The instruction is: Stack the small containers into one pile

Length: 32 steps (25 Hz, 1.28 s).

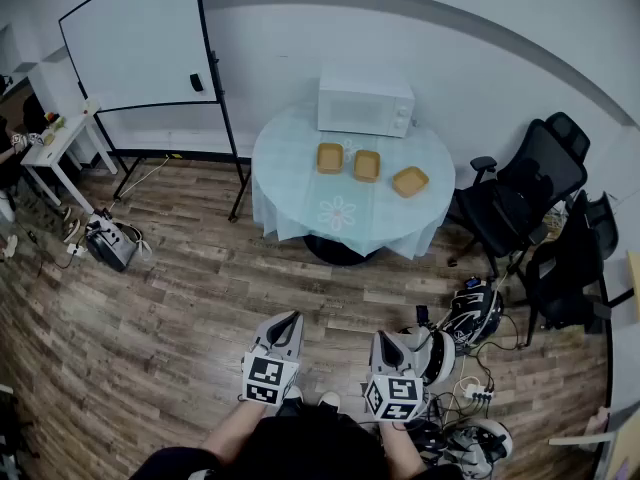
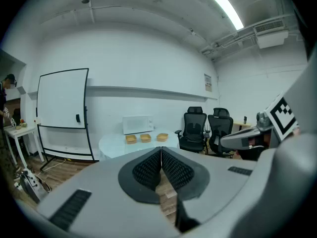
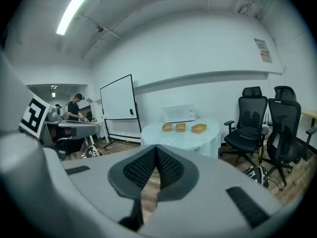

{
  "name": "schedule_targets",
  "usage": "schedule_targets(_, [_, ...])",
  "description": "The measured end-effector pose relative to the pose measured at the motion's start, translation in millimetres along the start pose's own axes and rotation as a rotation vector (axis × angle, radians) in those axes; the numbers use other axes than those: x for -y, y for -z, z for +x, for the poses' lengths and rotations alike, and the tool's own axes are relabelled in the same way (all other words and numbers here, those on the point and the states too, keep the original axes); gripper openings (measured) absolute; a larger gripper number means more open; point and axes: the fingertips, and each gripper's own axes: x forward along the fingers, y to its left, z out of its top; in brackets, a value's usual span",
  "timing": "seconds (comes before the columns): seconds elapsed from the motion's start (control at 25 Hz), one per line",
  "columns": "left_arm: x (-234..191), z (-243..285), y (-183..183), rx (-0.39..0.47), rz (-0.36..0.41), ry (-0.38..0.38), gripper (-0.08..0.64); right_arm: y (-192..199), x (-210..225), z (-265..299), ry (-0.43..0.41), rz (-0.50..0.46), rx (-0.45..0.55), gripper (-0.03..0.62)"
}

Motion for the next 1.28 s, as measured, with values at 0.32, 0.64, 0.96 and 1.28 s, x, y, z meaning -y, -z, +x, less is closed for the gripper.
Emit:
schedule_targets(0.32, [19.6,14.7,8.2,-0.035,-0.001,0.005,0.014,11.1,25.5,1.7,-0.005,0.086,-0.026,0.026])
schedule_targets(0.64, [37.1,34.3,14.9,-0.058,-0.009,-0.016,0.014,24.9,61.3,4.8,-0.002,0.113,-0.054,0.026])
schedule_targets(0.96, [37.2,66.6,8.3,-0.068,0.003,-0.017,0.014,28.4,85.4,28.7,-0.013,0.167,-0.078,0.026])
schedule_targets(1.28, [13.0,141.1,-13.0,-0.04,0.002,0.011,0.014,8.8,107.1,88.0,0.0,0.163,-0.077,0.026])
